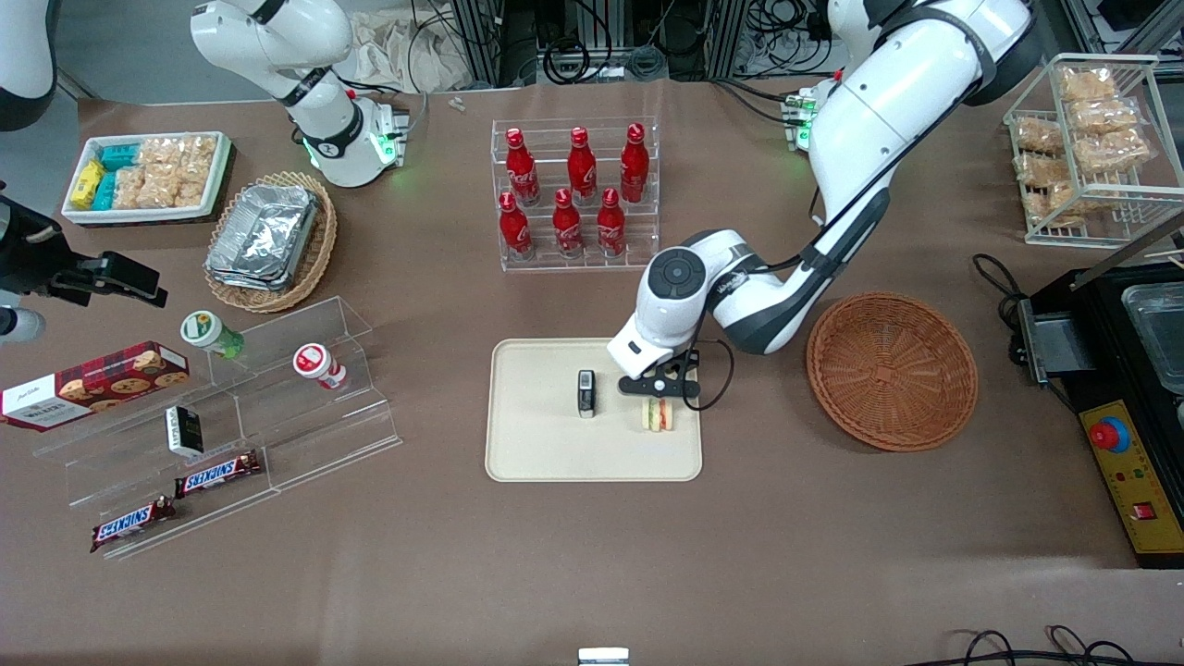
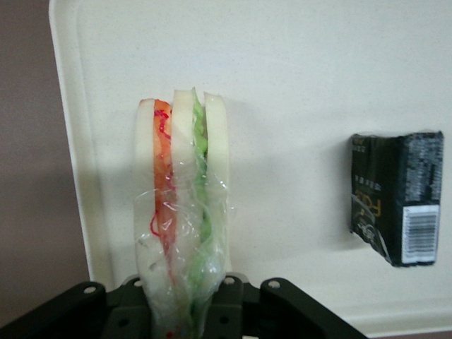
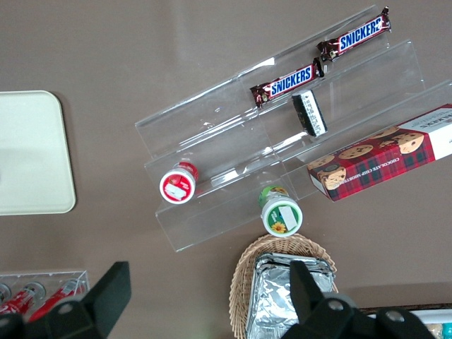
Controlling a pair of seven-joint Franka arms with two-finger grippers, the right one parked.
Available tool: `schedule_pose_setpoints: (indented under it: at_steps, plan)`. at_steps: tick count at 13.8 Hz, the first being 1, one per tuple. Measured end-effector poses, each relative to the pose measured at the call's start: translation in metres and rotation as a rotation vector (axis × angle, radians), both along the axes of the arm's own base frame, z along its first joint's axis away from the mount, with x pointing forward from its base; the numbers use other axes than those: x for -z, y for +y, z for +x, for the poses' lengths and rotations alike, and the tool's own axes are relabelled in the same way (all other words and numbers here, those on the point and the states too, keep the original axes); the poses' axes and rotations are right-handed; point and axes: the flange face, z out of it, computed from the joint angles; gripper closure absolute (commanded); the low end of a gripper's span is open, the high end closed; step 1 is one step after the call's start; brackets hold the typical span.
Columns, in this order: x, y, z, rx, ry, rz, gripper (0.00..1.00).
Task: Place sandwich from basket to tray
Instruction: 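Lower the sandwich onto the tray beside the black packet and open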
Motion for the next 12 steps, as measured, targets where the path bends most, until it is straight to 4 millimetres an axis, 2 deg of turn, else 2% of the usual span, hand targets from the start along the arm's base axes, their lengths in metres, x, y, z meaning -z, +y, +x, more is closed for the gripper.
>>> schedule_pose_setpoints:
  at_steps: [1, 5, 7, 9, 12]
  plan:
    - [0.001, 0.001, 0.002, -0.005, 0.001, -0.001, 0.00]
    - [-0.005, 0.005, 0.010, -0.045, -0.009, -0.010, 0.00]
    - [-0.028, 0.006, 0.017, -0.088, -0.042, -0.024, 0.00]
    - [-0.072, 0.007, 0.018, -0.130, -0.067, -0.046, 0.00]
    - [-0.159, 0.014, 0.000, -0.200, -0.038, -0.018, 0.00]
